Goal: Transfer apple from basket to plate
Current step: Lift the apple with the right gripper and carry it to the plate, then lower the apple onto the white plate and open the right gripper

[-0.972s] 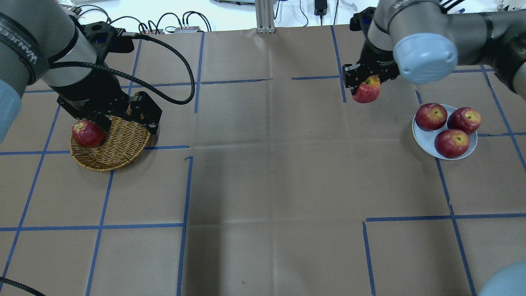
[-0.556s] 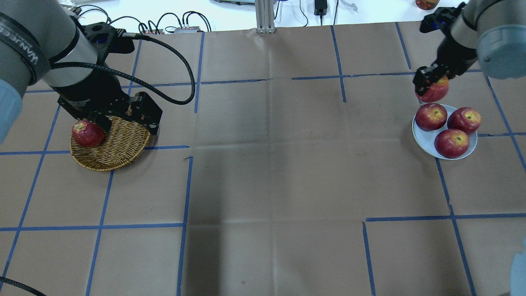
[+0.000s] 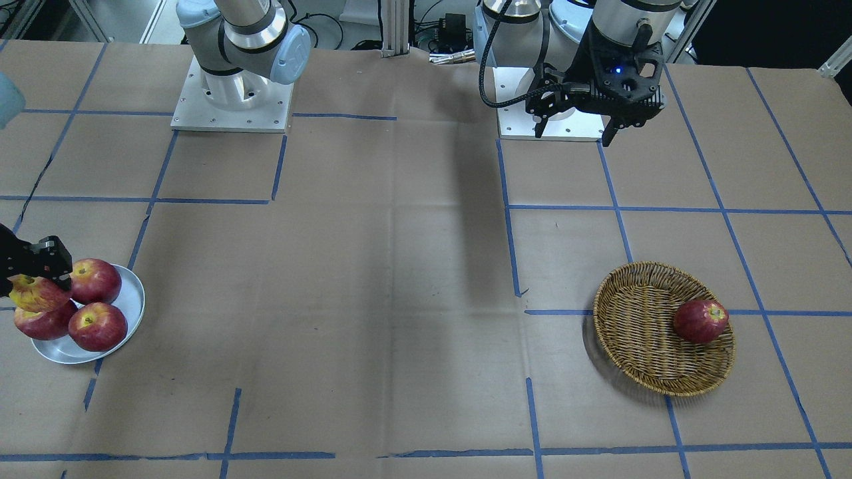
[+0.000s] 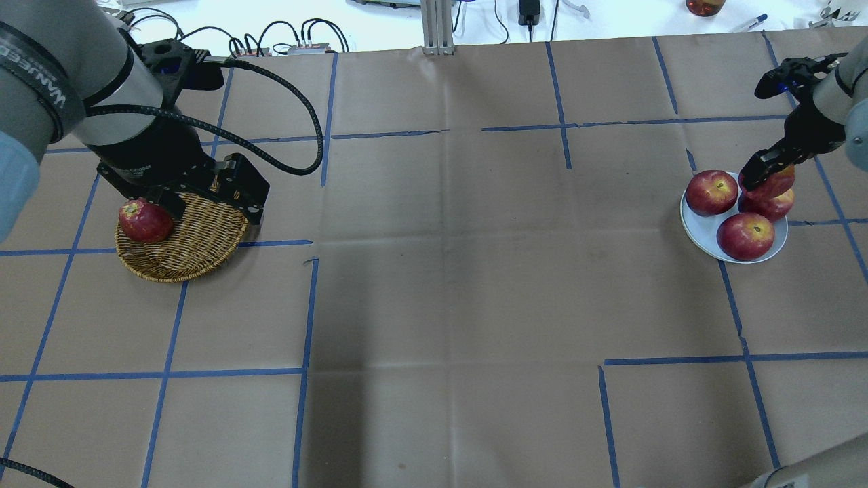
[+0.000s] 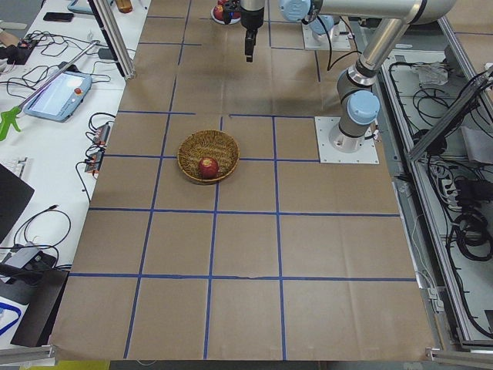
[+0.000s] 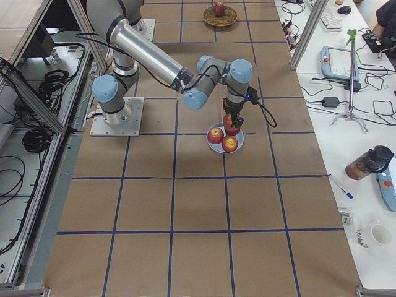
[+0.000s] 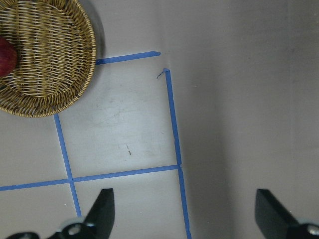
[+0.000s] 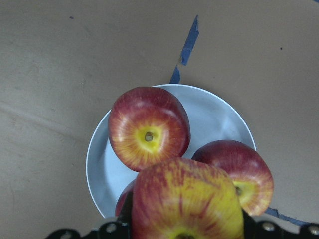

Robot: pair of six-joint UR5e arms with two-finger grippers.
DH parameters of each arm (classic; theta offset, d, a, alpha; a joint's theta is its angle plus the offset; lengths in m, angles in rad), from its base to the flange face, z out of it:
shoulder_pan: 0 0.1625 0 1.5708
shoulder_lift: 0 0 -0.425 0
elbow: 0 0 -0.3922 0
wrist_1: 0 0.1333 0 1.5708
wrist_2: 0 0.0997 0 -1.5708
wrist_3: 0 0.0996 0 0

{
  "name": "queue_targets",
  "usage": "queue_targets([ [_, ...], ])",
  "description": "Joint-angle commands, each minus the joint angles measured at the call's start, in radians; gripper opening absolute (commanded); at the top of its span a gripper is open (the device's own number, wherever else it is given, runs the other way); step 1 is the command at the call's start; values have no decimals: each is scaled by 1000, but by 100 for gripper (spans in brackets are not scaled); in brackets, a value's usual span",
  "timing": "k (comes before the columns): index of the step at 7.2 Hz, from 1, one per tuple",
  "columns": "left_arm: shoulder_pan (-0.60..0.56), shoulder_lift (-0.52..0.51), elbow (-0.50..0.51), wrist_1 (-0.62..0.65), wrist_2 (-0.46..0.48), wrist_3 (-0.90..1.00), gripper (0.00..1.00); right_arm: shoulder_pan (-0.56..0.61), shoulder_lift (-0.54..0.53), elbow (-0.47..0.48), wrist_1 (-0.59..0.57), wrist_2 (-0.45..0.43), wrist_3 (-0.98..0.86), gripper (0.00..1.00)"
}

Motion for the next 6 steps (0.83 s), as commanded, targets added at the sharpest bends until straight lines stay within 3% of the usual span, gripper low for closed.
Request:
queue_targets([
  [1,-1,0,1,0,2,7,99,-3,13,22,-30,-4,-5,20],
  [2,-1,0,1,0,0,7,99,-3,28,23,-30,-7,-3,20],
  [3,1,0,1,0,0,8,99,-3,30,23,-36,-9,-3,32],
  [4,-1,1,1,0,0,8,99,-3,36,22,-36,-12,6,98],
  [6,1,0,2,0,-1,8,99,-3,15,8,-29,-21,12,100],
])
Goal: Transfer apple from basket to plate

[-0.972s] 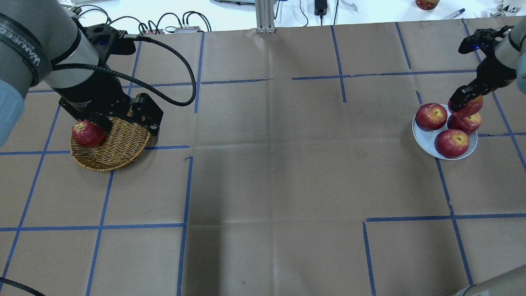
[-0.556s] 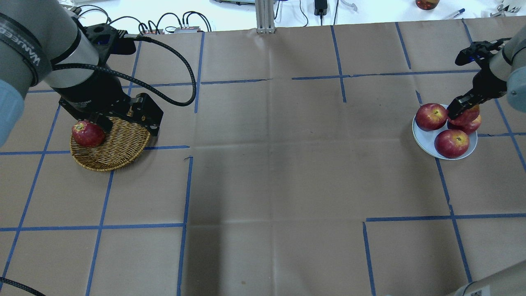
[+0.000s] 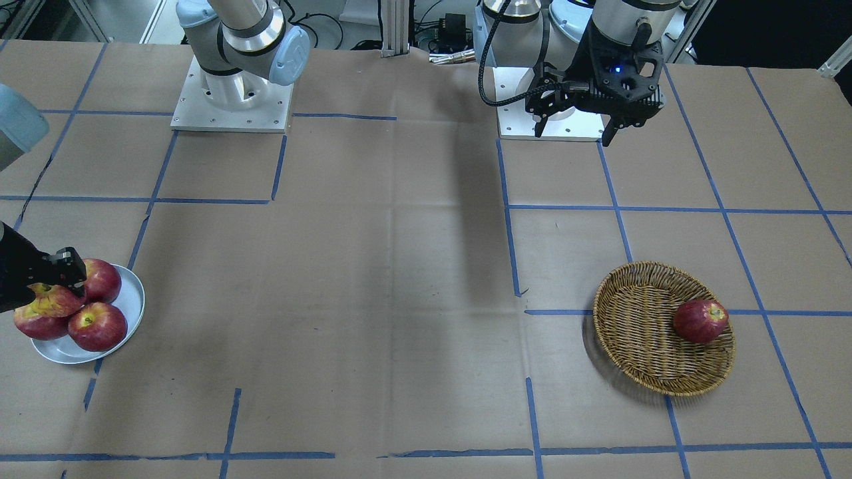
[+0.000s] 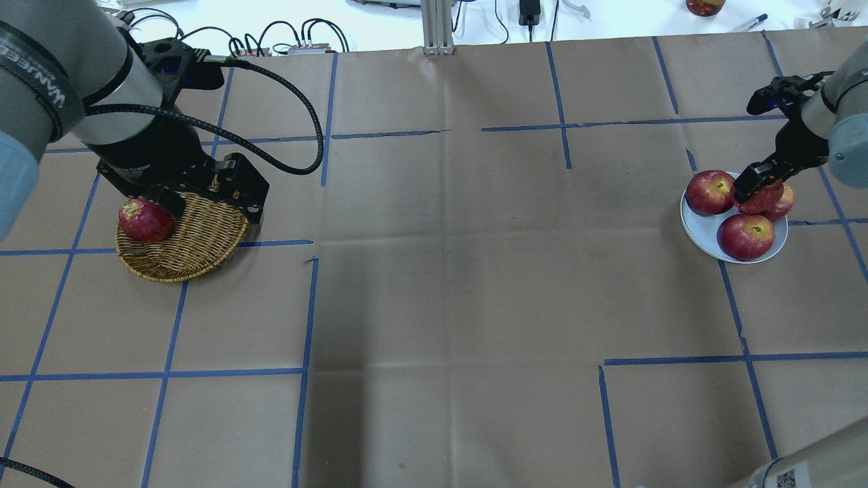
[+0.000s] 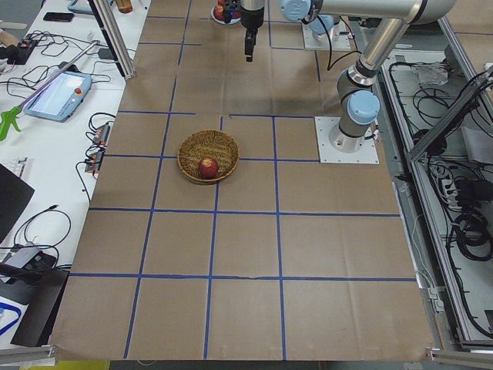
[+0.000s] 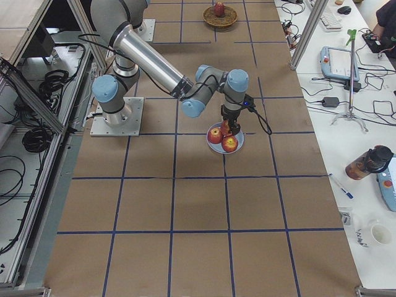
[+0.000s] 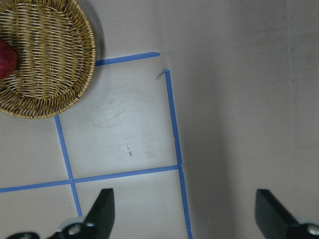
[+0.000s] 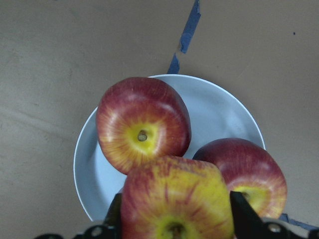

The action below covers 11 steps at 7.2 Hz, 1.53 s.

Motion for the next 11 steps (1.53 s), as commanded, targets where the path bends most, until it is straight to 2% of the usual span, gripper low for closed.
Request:
queue_targets([
  [1,-1,0,-3,0,-1,1,99,11,-39,-33,16,0,23,100],
  [2,-1,0,-1,0,-1,1,99,30,-76,-84,74,6,79,100],
  [4,-1,0,1,0,-1,1,99,150,-142,-188,299,1,293,100],
  [6,-1,0,1,0,-1,3,99,291,-232,-198,465,0,511,100],
  [8,-1,3,1,0,-1,3,99,391,-297,-193,563,13,663,100],
  [10,-1,7,2,0,-1,3,99,463,-332,-185,567,6,797,100],
  [11,-1,3,1,0,-1,3,99,469,-323,-182,564,4,787,100],
])
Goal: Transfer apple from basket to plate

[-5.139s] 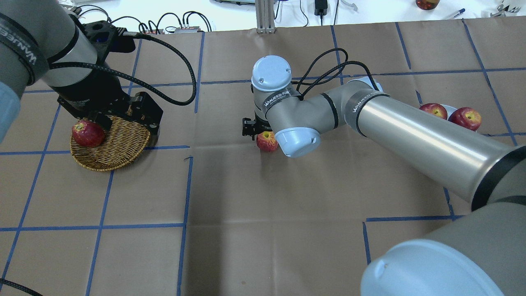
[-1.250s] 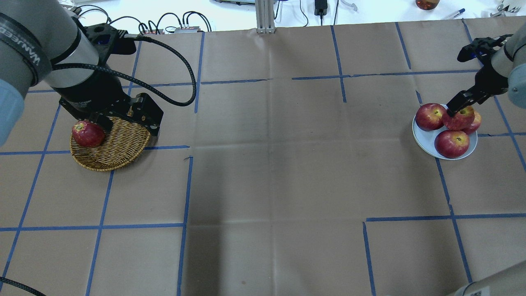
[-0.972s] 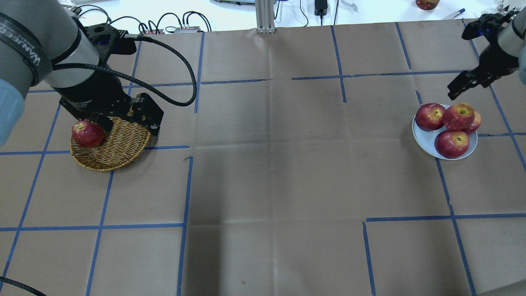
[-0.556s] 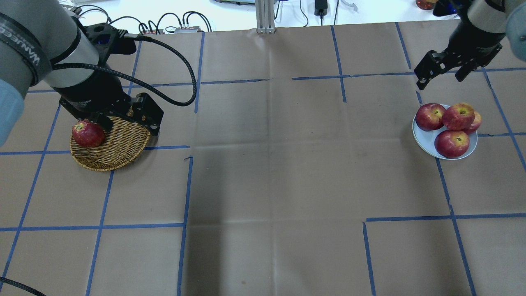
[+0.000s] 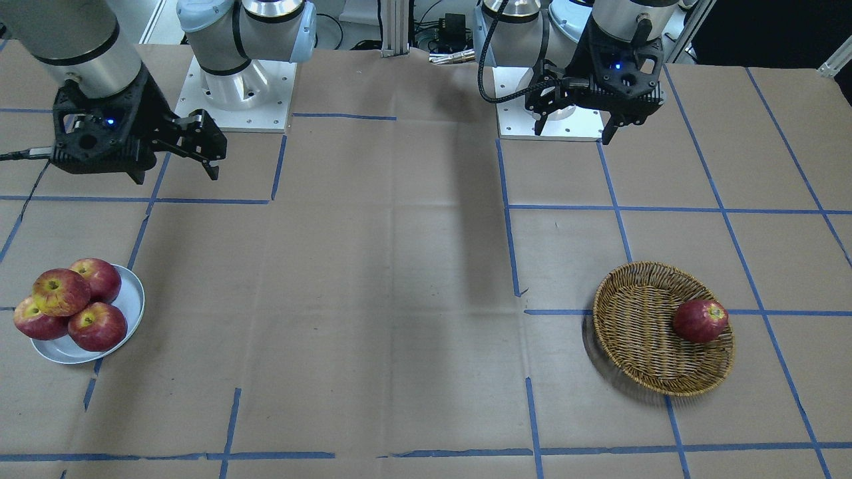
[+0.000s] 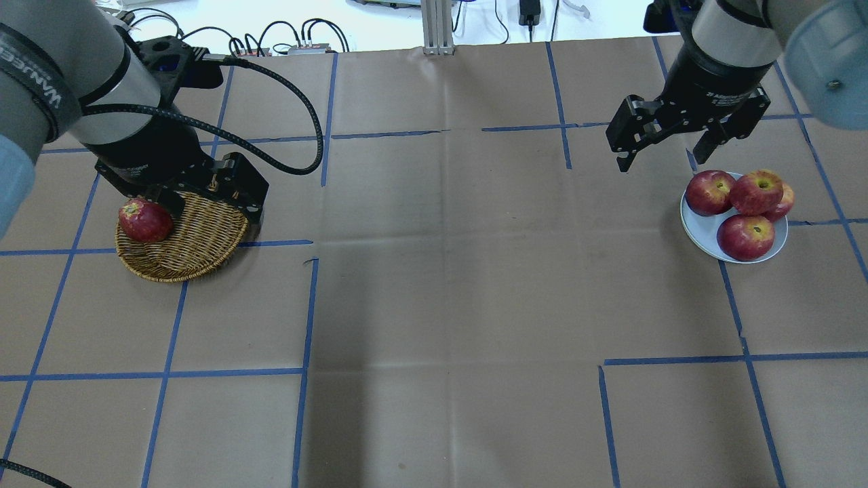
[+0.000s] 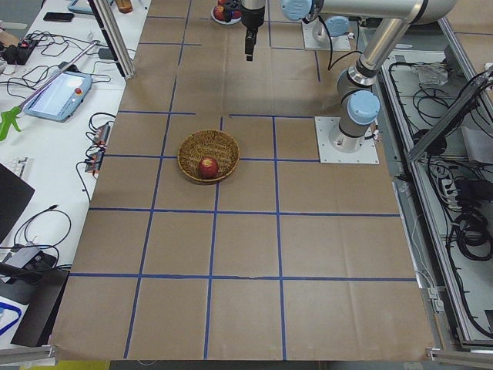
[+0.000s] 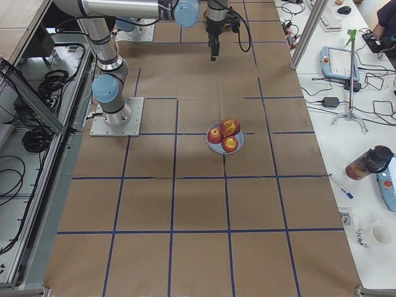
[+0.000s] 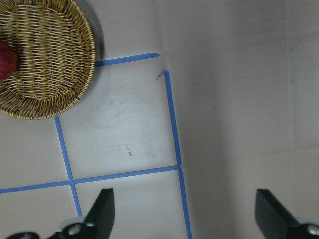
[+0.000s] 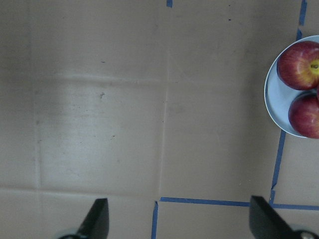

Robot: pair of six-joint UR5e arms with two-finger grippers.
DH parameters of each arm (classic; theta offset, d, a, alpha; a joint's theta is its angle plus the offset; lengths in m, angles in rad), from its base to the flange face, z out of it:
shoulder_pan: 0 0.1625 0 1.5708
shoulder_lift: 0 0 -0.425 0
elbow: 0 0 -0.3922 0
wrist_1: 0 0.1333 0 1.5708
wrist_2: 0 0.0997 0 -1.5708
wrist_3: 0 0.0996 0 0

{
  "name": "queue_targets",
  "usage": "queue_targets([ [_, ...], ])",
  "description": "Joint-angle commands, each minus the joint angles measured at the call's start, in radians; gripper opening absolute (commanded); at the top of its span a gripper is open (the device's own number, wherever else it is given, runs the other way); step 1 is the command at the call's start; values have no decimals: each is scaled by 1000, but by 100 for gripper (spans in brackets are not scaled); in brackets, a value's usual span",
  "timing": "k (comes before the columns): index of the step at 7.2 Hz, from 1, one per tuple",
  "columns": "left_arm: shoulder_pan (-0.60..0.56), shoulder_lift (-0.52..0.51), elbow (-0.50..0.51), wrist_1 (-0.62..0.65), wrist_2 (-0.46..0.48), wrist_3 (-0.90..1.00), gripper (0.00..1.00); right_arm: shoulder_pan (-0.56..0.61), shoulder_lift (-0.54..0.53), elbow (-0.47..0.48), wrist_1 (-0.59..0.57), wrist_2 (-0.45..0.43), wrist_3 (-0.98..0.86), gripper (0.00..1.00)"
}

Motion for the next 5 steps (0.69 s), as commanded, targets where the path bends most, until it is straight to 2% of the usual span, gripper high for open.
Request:
queue_targets([
  [1,0,3,1,0,0,0,99,24,-1,3,-3,-5,27,100],
  [5,0,7,2,0,0,0,99,16,-3,1,-9,-4,24,100],
])
